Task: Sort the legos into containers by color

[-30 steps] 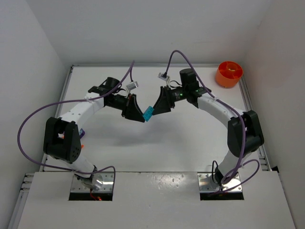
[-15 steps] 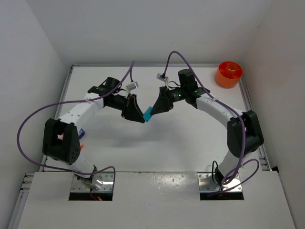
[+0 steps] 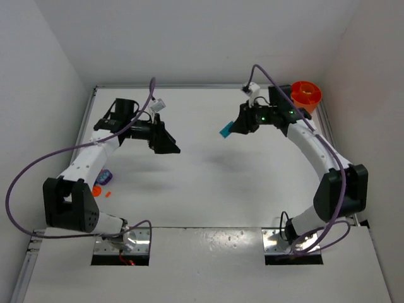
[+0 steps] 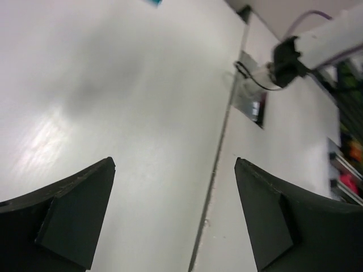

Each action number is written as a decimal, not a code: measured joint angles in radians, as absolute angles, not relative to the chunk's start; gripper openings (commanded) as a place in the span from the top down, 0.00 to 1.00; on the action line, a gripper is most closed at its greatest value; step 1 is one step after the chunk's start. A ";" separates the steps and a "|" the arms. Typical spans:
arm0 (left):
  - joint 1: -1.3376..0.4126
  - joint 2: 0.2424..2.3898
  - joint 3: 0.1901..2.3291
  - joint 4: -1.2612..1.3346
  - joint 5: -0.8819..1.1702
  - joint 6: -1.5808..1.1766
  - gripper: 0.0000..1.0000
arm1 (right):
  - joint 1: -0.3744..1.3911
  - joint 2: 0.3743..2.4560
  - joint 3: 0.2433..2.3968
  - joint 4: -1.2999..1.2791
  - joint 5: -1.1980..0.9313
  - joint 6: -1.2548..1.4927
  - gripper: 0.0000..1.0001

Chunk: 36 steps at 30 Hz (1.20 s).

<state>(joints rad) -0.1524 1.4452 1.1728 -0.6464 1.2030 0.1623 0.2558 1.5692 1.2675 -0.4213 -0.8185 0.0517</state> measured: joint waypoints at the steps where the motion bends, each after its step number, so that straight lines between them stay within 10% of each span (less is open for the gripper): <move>1: -0.137 1.419 1.159 -0.619 1.168 0.131 0.07 | 0.229 1.549 1.267 -0.427 -0.750 0.036 1.00; 13: -0.131 1.215 1.102 -0.438 0.653 -0.028 0.00 | -0.103 1.605 1.290 -0.291 -0.091 -0.004 1.00; 36: -0.131 1.269 1.088 -0.402 0.496 -0.078 0.00 | -0.216 2.015 1.676 -0.135 0.184 0.155 1.00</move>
